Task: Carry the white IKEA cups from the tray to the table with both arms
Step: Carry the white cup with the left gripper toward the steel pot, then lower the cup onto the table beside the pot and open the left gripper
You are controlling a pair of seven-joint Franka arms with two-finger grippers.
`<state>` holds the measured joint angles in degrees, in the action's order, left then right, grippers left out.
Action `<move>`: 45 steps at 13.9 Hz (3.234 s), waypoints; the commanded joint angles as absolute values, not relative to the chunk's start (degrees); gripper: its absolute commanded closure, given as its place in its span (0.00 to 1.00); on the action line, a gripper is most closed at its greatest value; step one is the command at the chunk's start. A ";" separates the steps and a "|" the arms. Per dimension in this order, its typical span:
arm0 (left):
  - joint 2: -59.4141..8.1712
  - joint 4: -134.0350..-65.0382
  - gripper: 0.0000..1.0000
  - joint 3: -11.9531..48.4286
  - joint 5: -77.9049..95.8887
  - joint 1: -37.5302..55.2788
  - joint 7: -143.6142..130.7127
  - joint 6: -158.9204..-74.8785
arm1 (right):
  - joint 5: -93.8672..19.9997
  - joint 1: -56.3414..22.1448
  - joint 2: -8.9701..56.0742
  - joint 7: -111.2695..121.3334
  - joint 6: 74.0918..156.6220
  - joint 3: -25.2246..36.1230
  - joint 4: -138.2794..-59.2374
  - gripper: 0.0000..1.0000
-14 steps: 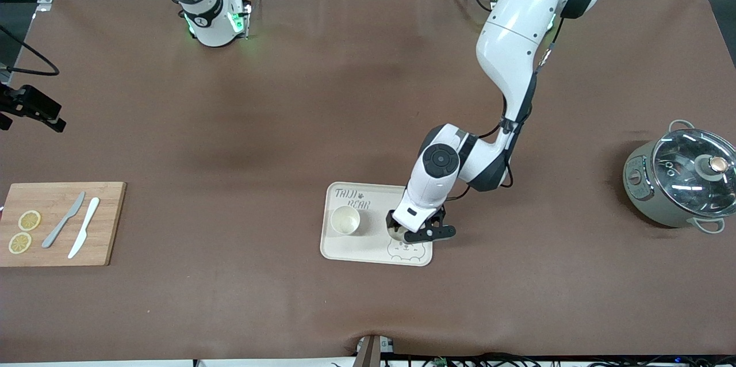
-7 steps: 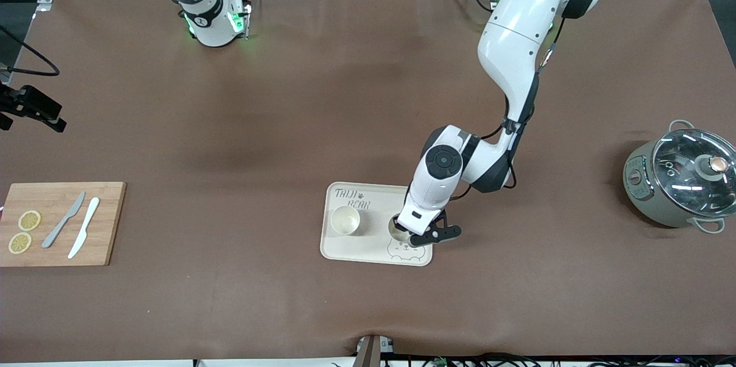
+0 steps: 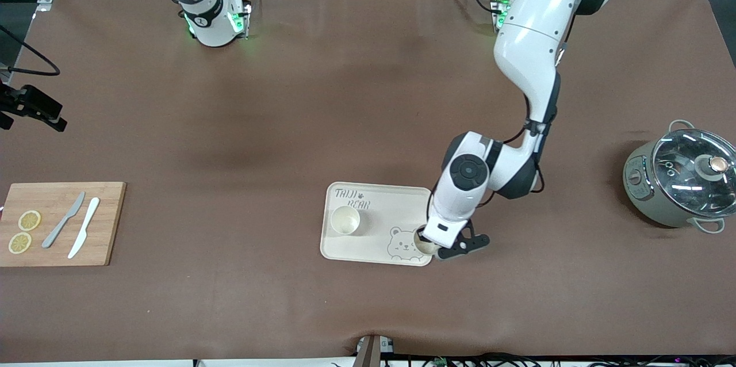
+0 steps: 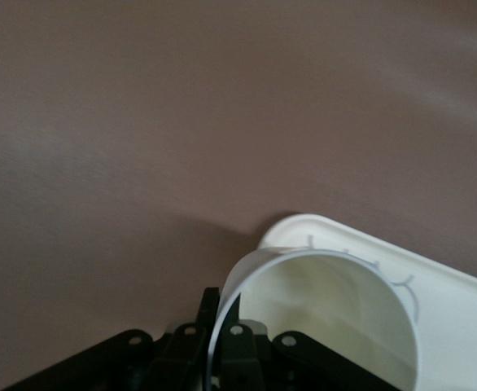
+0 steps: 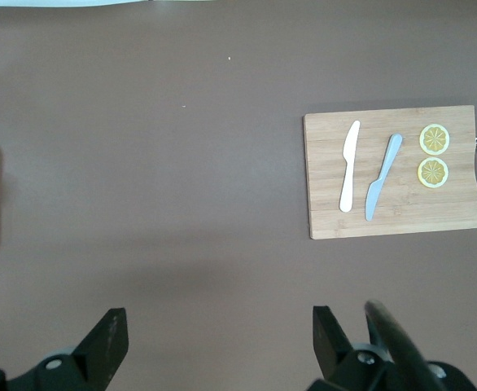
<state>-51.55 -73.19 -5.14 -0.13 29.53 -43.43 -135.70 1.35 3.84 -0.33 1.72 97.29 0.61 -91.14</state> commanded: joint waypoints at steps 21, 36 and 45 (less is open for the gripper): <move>-25.05 -118.21 1.00 17.23 -1.76 -9.32 -2.73 -154.69 | 2.29 3.25 -0.26 1.14 96.77 0.70 -90.79 0.00; -27.95 -117.86 1.00 16.96 -6.24 -9.05 -2.55 -154.69 | 2.29 3.34 -0.35 1.14 96.68 0.70 -90.70 0.00; -28.92 -117.33 1.00 16.96 -7.73 -8.79 -2.64 -154.69 | 2.29 3.34 -0.44 1.32 96.68 0.70 -90.62 0.00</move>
<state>-28.80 -117.65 16.79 -6.35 -8.75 -3.22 -153.98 1.35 3.78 -0.33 1.72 97.26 0.58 -91.13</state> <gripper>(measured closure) 0.965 0.000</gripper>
